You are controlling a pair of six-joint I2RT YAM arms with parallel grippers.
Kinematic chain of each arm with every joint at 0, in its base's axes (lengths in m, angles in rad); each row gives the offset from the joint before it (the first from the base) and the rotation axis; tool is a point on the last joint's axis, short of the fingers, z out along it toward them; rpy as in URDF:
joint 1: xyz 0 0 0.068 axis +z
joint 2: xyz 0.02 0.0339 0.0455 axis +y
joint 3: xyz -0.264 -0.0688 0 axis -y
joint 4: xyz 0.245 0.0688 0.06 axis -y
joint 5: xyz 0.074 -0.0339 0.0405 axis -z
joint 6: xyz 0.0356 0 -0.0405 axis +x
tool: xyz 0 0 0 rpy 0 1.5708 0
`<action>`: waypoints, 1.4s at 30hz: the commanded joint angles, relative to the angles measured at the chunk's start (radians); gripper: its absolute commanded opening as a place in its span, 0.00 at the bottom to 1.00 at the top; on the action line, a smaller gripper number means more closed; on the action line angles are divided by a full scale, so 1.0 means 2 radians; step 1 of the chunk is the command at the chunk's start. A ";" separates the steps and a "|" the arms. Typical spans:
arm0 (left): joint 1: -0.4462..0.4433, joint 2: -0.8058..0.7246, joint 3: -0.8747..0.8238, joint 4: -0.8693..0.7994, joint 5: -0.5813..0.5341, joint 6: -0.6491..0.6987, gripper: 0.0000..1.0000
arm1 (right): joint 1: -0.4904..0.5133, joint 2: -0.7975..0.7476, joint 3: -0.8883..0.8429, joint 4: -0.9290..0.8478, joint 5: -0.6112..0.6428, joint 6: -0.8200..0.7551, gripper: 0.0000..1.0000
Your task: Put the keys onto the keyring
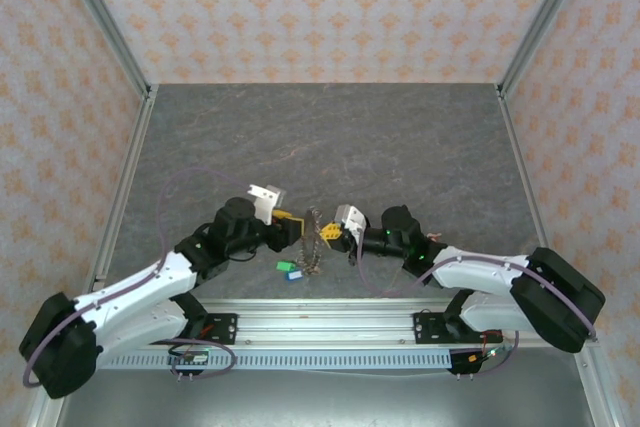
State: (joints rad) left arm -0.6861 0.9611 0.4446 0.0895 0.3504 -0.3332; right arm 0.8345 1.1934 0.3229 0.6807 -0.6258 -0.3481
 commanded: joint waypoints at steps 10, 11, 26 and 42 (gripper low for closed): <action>-0.045 0.046 0.010 0.090 0.022 0.111 0.34 | -0.002 -0.012 -0.003 -0.045 0.003 -0.058 0.00; -0.045 0.036 0.002 0.095 0.014 0.117 0.34 | -0.002 -0.010 0.000 -0.052 0.002 -0.064 0.00; -0.045 -0.047 -0.032 0.066 -0.056 0.139 0.36 | -0.002 0.001 0.015 -0.044 -0.003 -0.072 0.00; -0.045 -0.059 -0.035 0.050 -0.064 0.135 0.34 | -0.002 -0.016 0.023 -0.066 -0.012 -0.078 0.00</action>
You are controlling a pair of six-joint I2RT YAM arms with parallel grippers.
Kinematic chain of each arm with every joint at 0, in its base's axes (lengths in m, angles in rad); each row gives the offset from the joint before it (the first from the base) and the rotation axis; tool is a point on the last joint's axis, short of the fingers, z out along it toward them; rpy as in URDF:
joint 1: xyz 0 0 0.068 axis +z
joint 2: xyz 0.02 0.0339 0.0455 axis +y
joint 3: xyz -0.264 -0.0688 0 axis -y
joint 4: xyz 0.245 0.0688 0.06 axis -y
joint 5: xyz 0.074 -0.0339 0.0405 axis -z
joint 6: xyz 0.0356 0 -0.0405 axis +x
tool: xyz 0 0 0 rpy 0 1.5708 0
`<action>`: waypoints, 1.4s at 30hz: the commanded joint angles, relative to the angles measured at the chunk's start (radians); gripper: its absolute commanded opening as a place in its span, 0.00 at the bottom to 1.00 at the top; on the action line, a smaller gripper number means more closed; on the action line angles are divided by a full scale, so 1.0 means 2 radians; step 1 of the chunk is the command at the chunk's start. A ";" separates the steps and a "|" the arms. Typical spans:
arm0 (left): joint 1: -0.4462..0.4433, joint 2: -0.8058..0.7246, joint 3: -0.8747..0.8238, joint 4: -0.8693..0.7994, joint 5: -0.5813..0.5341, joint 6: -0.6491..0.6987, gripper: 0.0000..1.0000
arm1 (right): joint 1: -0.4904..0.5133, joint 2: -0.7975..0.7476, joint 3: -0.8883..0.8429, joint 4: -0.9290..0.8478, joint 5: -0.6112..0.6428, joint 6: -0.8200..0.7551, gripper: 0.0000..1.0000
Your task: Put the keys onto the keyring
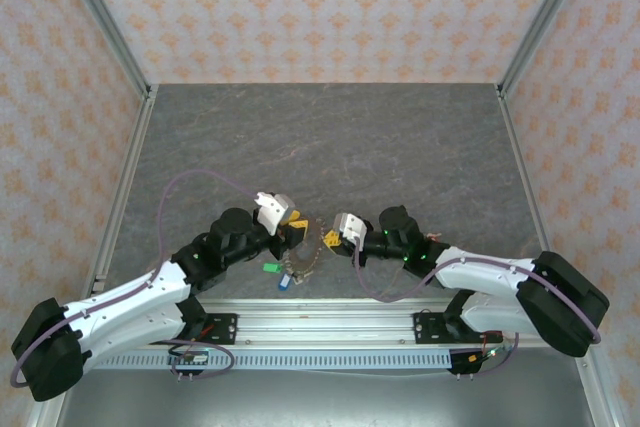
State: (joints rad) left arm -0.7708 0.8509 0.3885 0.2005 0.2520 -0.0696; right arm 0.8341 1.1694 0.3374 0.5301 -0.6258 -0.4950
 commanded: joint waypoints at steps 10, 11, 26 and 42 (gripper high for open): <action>-0.003 -0.002 -0.002 -0.011 -0.030 0.000 0.35 | -0.001 -0.003 0.019 0.006 0.001 -0.004 0.00; -0.003 -0.001 -0.002 -0.012 -0.029 0.000 0.35 | -0.001 -0.003 0.018 0.006 0.002 -0.003 0.00; -0.003 0.009 0.007 -0.022 -0.032 -0.003 0.37 | -0.001 -0.005 0.015 0.003 0.012 0.000 0.00; -0.002 0.013 0.007 -0.025 -0.040 -0.003 0.38 | -0.001 -0.001 0.016 0.002 0.018 0.003 0.00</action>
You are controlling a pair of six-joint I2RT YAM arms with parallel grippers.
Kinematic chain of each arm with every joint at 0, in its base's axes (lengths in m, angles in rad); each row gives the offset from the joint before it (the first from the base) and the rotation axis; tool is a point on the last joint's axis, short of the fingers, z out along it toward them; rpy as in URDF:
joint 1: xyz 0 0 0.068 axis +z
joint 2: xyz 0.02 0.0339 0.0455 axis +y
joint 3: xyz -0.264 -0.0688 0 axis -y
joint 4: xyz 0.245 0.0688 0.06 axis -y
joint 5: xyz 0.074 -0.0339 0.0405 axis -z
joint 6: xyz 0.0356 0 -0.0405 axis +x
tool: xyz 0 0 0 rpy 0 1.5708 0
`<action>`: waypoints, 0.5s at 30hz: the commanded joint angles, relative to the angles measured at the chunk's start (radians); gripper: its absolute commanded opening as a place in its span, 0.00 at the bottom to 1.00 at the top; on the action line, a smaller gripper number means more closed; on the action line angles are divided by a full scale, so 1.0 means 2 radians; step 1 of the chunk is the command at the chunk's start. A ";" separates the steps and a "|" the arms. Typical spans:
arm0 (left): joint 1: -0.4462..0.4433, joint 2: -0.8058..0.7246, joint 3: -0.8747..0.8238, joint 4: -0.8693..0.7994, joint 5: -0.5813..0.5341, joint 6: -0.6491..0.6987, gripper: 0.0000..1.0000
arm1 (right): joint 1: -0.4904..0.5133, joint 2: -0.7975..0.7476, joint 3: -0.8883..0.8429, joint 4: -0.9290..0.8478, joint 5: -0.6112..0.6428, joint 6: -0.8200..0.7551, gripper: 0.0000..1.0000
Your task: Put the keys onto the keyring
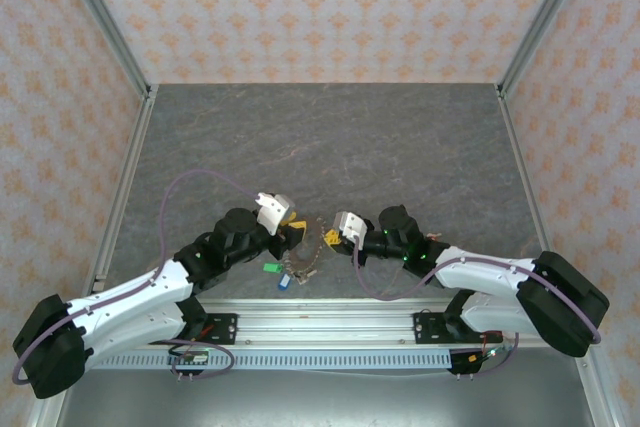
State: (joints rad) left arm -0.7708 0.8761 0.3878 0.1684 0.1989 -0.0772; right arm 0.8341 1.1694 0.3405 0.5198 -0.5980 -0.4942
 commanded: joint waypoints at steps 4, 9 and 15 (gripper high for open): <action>-0.002 0.001 0.008 -0.010 -0.015 0.001 0.38 | -0.001 0.002 0.017 0.007 0.006 0.000 0.00; -0.002 0.003 0.010 -0.014 -0.017 0.001 0.39 | -0.002 0.004 0.018 0.007 0.002 0.003 0.00; -0.003 0.005 0.012 -0.016 -0.017 0.001 0.40 | -0.001 0.005 0.016 0.007 0.004 0.005 0.00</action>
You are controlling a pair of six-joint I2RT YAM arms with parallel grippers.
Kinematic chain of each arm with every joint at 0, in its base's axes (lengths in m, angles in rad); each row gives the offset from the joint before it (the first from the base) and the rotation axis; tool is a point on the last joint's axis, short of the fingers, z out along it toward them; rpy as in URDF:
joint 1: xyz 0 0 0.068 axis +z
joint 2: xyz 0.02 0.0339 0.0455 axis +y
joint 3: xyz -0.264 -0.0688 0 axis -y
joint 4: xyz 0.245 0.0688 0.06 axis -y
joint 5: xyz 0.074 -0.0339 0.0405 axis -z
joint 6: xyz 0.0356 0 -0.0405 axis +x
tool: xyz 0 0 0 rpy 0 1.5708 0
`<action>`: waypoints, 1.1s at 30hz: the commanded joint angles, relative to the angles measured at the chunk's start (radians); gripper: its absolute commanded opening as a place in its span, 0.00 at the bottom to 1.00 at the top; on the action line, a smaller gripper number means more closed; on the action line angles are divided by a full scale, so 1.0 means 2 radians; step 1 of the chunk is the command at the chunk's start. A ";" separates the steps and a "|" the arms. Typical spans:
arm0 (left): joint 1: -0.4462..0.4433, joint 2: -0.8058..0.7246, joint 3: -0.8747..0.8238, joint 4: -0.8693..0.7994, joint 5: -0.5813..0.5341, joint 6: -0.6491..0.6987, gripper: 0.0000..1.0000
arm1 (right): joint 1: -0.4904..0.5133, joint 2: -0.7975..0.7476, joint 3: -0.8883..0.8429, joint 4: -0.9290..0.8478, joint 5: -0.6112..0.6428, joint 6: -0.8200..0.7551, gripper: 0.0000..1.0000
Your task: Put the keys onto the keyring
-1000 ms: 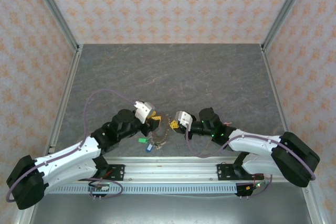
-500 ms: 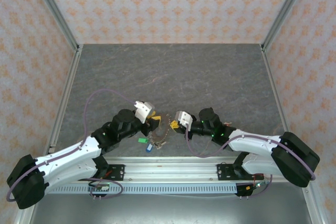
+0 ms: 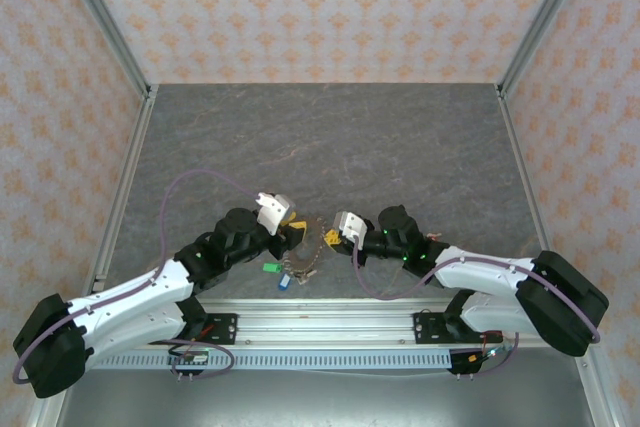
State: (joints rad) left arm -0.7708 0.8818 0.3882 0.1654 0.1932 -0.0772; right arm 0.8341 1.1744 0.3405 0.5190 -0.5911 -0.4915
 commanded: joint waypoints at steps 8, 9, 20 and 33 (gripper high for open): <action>-0.003 0.020 0.024 -0.021 -0.008 -0.002 0.40 | -0.001 0.002 0.014 0.005 0.003 0.002 0.00; -0.003 0.022 0.025 -0.021 -0.007 -0.001 0.40 | -0.001 0.002 0.014 0.006 0.003 0.003 0.00; -0.003 0.041 0.040 -0.025 0.002 0.001 0.40 | -0.001 0.001 0.009 0.006 0.008 0.002 0.00; -0.003 0.029 0.039 -0.023 0.003 0.001 0.40 | -0.001 -0.015 0.013 0.000 0.009 0.012 0.00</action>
State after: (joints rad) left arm -0.7708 0.9642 0.4438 0.1287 0.2012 -0.0772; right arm 0.8341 1.1728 0.3405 0.5095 -0.5766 -0.4866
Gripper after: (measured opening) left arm 0.401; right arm 0.041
